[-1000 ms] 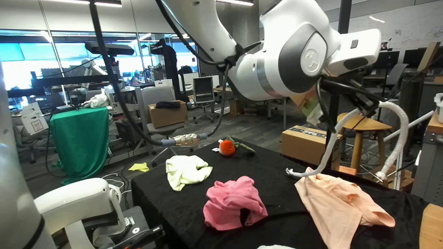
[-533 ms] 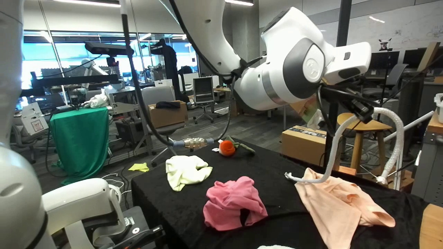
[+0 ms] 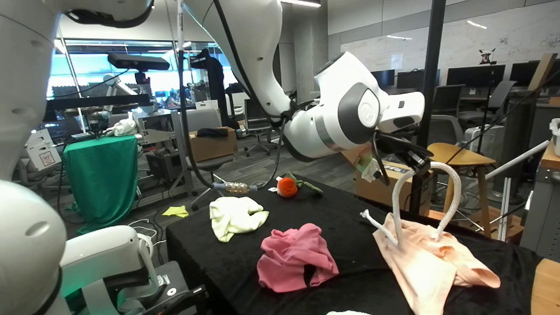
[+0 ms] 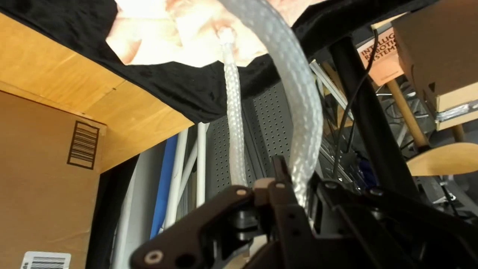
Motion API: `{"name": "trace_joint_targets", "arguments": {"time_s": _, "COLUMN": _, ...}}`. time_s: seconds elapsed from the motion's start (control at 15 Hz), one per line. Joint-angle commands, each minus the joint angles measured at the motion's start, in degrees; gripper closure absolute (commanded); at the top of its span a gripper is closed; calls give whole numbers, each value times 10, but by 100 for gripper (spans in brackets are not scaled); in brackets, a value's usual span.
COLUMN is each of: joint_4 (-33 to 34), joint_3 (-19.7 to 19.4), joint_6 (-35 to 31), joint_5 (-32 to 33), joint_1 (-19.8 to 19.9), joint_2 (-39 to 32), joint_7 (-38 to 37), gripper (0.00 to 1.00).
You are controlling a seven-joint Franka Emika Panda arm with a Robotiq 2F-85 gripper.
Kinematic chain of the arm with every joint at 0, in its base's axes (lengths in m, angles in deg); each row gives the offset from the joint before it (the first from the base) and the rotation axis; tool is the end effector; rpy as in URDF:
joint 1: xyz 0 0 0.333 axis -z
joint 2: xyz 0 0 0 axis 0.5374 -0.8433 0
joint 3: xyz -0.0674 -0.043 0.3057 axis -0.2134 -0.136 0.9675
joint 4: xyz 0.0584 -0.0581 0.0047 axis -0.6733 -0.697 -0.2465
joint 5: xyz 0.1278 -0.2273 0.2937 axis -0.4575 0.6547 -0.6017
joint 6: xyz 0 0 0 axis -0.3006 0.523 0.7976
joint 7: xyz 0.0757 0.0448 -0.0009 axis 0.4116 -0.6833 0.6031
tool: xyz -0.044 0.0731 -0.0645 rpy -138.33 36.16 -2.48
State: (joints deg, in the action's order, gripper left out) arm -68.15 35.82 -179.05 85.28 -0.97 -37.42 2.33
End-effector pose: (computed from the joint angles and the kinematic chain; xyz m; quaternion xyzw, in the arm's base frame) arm 0.6147 -0.0308 0.3335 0.9022 -0.2242 0.3660 0.0429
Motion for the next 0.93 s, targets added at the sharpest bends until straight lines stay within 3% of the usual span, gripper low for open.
{"name": "trace_joint_targets", "arguments": {"time_s": 0.0, "joint_4": 28, "joint_3": -31, "joint_6": 17, "joint_5": -7, "joint_1": -13, "joint_2": -39, "joint_7": -20, "gripper": 92}}
{"name": "trace_joint_targets", "arguments": {"time_s": 0.13, "joint_4": 37, "joint_3": -33, "joint_6": 34, "joint_5": -12, "joint_1": -6, "joint_2": -50, "joint_7": -28, "gripper": 87}}
{"name": "trace_joint_targets", "arguments": {"time_s": 0.2, "joint_4": 40, "joint_3": -29, "joint_6": 45, "joint_5": -16, "joint_1": -1, "joint_2": -52, "joint_7": -31, "gripper": 64}}
{"name": "trace_joint_targets", "arguments": {"time_s": 0.33, "joint_4": 39, "joint_3": -17, "joint_6": 61, "joint_5": -20, "joint_1": 9, "joint_2": -46, "joint_7": -31, "gripper": 61}}
{"name": "trace_joint_targets", "arguments": {"time_s": 0.53, "joint_4": 20, "joint_3": 10, "joint_6": 86, "joint_5": -17, "joint_1": 18, "joint_2": -10, "joint_7": -7, "gripper": 40}}
{"name": "trace_joint_targets", "arguments": {"time_s": 0.67, "joint_4": 8, "joint_3": 20, "joint_6": 98, "joint_5": -10, "joint_1": 13, "joint_2": 16, "joint_7": 3, "gripper": 25}}
{"name": "trace_joint_targets", "arguments": {"time_s": 0.87, "joint_4": -3, "joint_3": -2, "joint_6": 103, "joint_5": 13, "joint_1": -23, "joint_2": 51, "joint_7": 1, "gripper": 3}}
